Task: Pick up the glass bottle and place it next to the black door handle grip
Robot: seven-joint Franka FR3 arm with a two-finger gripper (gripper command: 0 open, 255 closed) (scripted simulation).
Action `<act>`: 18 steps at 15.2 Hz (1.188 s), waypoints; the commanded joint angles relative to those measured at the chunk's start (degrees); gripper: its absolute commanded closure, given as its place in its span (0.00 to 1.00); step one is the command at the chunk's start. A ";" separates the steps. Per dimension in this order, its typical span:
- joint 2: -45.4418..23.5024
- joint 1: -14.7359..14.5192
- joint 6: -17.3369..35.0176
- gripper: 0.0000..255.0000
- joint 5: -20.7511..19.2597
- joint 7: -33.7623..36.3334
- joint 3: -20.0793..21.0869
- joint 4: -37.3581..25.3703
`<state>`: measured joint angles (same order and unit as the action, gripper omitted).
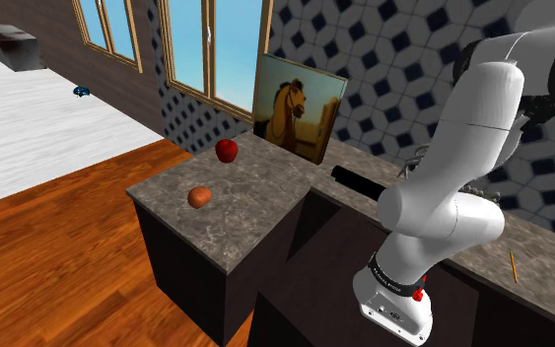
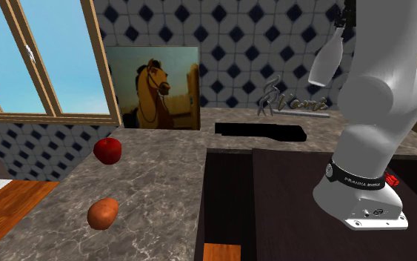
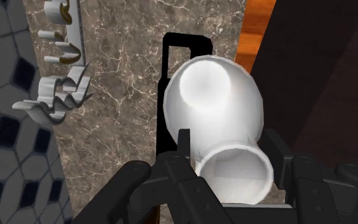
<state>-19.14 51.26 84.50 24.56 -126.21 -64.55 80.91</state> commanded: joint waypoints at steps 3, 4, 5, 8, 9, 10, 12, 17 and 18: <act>-5.65 8.75 -2.44 1.00 4.33 -4.81 2.01 -5.48; -5.45 8.25 -1.55 1.00 4.16 -4.92 1.92 -4.37; -5.28 7.77 -0.68 1.00 4.01 -5.03 1.82 -3.30; -4.91 6.51 1.84 1.00 3.71 -5.40 1.58 -0.28; -4.82 6.14 2.65 1.00 3.65 -5.53 1.53 0.67; -4.75 5.80 3.45 1.00 3.61 -5.66 1.48 1.60; -4.67 5.20 5.02 1.00 3.58 -5.94 1.42 3.37; -4.74 4.07 8.76 1.00 3.80 -6.72 1.45 7.40; -4.80 3.91 9.47 1.00 3.90 -6.89 1.49 8.14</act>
<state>-23.93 55.45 93.11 28.38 -132.97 -63.08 88.18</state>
